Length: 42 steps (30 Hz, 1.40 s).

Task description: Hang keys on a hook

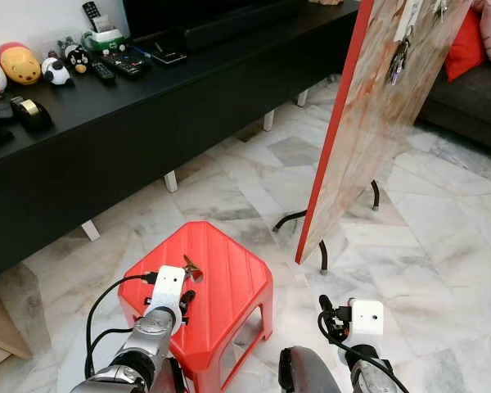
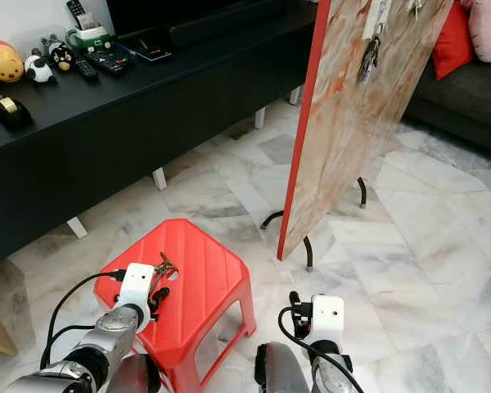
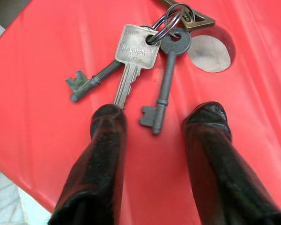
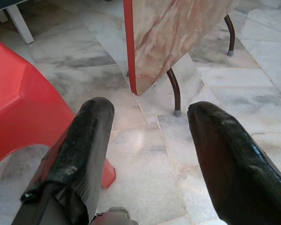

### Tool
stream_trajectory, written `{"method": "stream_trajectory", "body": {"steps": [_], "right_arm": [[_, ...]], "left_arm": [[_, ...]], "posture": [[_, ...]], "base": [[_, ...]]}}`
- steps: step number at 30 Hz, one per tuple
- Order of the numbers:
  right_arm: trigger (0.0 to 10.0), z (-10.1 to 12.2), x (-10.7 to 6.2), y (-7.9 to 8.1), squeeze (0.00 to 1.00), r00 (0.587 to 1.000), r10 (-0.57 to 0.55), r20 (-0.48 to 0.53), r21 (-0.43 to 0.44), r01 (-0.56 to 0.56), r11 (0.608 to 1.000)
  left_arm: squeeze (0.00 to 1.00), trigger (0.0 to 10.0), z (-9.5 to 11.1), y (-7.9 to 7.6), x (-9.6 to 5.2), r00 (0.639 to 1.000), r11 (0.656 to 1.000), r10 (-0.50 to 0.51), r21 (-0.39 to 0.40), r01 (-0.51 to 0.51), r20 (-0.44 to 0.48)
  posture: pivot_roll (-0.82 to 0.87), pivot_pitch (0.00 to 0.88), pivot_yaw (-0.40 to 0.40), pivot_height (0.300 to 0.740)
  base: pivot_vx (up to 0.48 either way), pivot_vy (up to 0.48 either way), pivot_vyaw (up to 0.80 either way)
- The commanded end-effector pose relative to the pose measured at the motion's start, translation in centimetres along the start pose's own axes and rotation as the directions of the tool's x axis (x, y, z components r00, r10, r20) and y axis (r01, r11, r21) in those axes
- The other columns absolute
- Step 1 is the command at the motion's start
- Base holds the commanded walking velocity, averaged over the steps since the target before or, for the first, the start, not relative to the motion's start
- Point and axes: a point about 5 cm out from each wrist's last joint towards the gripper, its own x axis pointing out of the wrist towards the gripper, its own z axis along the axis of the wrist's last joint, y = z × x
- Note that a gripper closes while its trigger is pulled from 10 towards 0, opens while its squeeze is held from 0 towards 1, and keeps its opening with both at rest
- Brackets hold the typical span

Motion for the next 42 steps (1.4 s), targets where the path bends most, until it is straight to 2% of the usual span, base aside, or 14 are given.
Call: {"method": "stream_trajectory", "body": {"steps": [1,6,16,23,29,34,38,42], "right_arm": [[10.0,0.1,0.0,-0.1,0.0,1.0,-0.006,-0.002,0.002,0.006,1.0],[10.0,0.1,0.0,-0.1,0.0,1.0,-0.006,-0.002,0.002,0.006,1.0],[10.0,0.3,0.1,0.0,0.0,1.0,-0.008,0.005,0.005,0.008,1.0],[10.0,0.5,0.3,0.0,0.0,1.0,-0.008,0.012,0.005,0.008,1.0],[10.0,0.7,0.4,0.0,0.0,1.0,-0.012,0.018,0.006,0.011,1.0],[10.0,0.8,0.5,-0.1,0.0,1.0,-0.014,0.021,0.006,0.013,1.0],[10.0,0.9,0.6,0.0,0.0,1.0,-0.011,0.022,0.006,0.011,1.0],[10.0,1.0,0.6,0.0,0.0,1.0,-0.01,0.027,0.007,0.01,1.0]], "left_arm": [[0.0,0.0,-3.2,0.2,-0.6,0.991,1.0,0.001,0.018,0.001,-0.131],[0.0,0.0,-3.2,0.3,-0.6,0.991,1.0,0.002,0.027,0.001,-0.13],[0.0,0.0,-2.6,0.3,-0.5,0.996,0.994,0.001,0.113,0.009,-0.088],[0.0,0.0,-2.3,0.6,-0.5,0.998,0.992,0.013,0.125,-0.006,-0.056],[0.0,0.0,-1.6,1.3,-0.5,0.999,0.993,0.04,0.113,-0.039,-0.007],[0.0,0.0,-0.6,2.2,-0.5,0.995,0.996,0.061,0.057,-0.065,0.079],[0.0,0.0,-0.1,2.5,-0.7,0.988,0.998,0.054,0.029,-0.059,0.148],[0.0,0.0,0.3,2.8,-1.3,0.968,1.0,0.011,-0.012,-0.008,0.25]], "posture": [[-0.03,0.096,-0.102,0.6],[-0.03,0.096,-0.101,0.6],[-0.03,0.093,-0.101,0.6],[-0.03,0.09,-0.101,0.6],[-0.03,0.086,-0.101,0.6],[-0.02,0.082,-0.104,0.6],[-0.02,0.08,-0.106,0.6],[-0.01,0.079,-0.108,0.6]], "base": [[0.0,0.0,0.0],[0.0,0.0,0.0],[0.0,0.0,0.0],[0.0,0.0,0.0],[0.0,0.0,0.0],[0.0,0.0,0.0],[0.0,0.0,0.0],[0.0,0.0,0.0]]}}
